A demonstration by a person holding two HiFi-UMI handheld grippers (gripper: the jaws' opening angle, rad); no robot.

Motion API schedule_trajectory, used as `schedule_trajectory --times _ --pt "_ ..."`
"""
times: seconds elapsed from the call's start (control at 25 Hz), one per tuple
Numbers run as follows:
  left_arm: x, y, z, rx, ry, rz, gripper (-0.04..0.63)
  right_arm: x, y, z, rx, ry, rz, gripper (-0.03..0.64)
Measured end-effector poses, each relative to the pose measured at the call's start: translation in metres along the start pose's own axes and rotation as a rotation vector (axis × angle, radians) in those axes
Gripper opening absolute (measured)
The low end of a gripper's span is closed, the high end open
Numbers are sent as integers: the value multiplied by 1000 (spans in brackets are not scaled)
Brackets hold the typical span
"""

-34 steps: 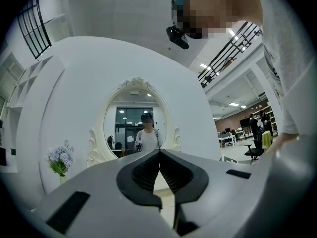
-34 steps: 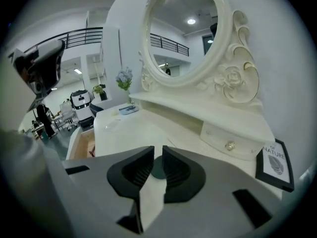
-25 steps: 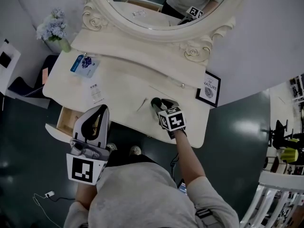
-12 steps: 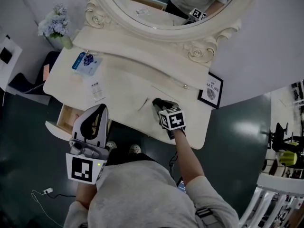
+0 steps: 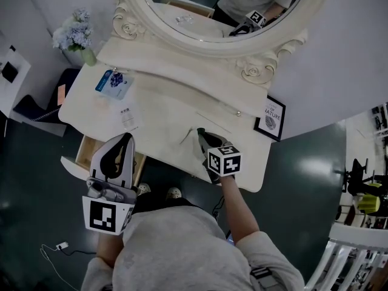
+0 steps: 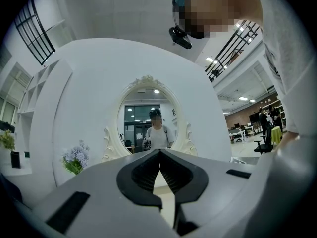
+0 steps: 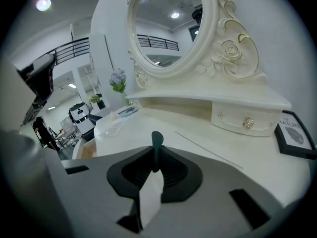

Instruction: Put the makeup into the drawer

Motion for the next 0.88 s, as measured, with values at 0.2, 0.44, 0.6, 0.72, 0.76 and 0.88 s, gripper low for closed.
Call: schedule_trajectory --times 0.2,0.44,0.6,0.72,0.76,0.88 --pt "9 -3 12 49 -17 -43 14 27 -9 29 71 12 -162 46" --pt "12 -16 27 75 -12 -44 14 50 -12 62 143 -2 -266 46" --pt "13 -26 35 88 -13 -46 14 56 -12 81 181 -14 -294 46" --pt "14 -34 41 99 -11 -44 14 57 -9 94 208 -28 -302 46" --pt "14 -37 44 103 -9 -45 14 57 -7 99 218 -29 -303 46" --pt "16 -46 51 119 -6 -48 14 57 -3 116 247 -27 -306 46"
Point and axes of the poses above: the fingertips, and each gripper's own axes: y forward along the fingers, z to its left, x out of its top, the point moved 9 cm from there along -y, backward along the fingers, and after that the axes turned 12 degrees about -z, right-handed, at the moved point
